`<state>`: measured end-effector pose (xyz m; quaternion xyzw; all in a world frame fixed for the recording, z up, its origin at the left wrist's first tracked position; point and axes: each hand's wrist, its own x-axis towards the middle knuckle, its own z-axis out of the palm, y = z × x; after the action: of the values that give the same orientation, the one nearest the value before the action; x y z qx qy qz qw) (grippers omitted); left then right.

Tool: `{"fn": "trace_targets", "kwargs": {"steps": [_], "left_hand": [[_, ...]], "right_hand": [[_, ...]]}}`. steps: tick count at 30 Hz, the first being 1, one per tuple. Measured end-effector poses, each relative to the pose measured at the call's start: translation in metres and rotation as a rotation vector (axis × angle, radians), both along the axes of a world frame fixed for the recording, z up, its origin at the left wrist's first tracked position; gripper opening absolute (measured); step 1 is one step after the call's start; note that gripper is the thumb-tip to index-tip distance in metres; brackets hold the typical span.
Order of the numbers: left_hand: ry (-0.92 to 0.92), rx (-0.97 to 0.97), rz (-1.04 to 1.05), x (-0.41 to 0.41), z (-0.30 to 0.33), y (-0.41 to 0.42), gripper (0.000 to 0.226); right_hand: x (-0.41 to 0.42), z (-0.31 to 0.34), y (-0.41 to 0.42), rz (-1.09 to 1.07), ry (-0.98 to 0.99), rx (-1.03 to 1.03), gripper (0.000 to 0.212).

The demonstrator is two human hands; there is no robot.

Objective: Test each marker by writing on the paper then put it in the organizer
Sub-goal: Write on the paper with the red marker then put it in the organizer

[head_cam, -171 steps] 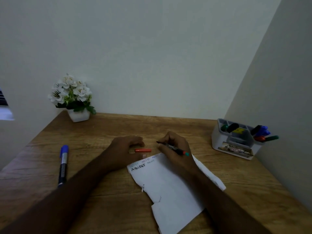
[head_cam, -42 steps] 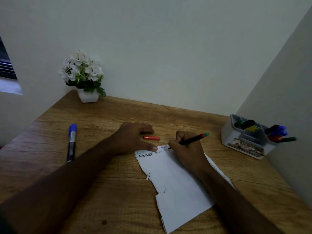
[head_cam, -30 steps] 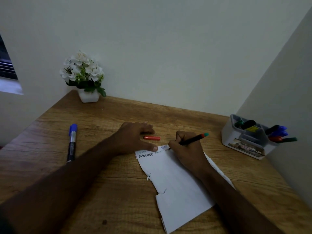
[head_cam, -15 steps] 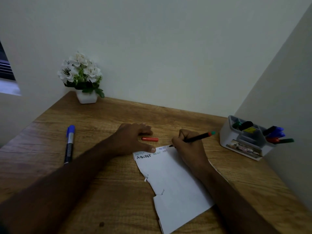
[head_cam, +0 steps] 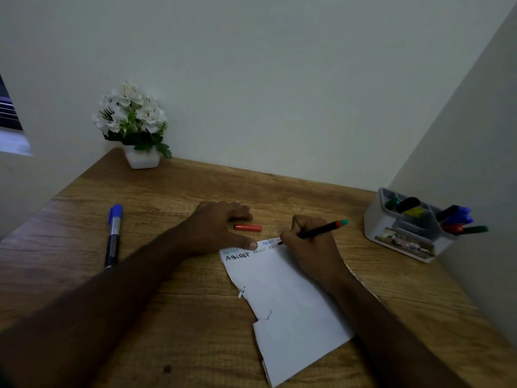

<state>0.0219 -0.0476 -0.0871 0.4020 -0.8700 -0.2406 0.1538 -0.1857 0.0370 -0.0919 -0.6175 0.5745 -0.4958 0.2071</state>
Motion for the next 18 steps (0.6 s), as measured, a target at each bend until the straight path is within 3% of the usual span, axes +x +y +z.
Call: {"fn": "trace_targets", "kwargs": {"steps": [8,11,14,18], "left_hand": [[-0.007,0.001,0.0,0.0006,-0.002,-0.0017,0.093],[-0.008,-0.005,0.001,0.0005,-0.0011,-0.0005,0.085],[0.0,-0.011,-0.006,0.0,0.0,-0.0001,0.079],[-0.012,0.004,0.0,-0.0001,-0.0001,-0.0004,0.09]], "right_hand": [[0.0007,-0.0017,-0.0012,-0.004,0.023,0.023,0.036],[0.0009,-0.0011,-0.0017,0.005,0.023,0.002,0.042],[0.0,-0.0013,-0.0008,0.021,0.022,-0.008,0.035],[-0.0008,-0.0021,-0.0008,0.002,-0.005,-0.003,0.034]]}}
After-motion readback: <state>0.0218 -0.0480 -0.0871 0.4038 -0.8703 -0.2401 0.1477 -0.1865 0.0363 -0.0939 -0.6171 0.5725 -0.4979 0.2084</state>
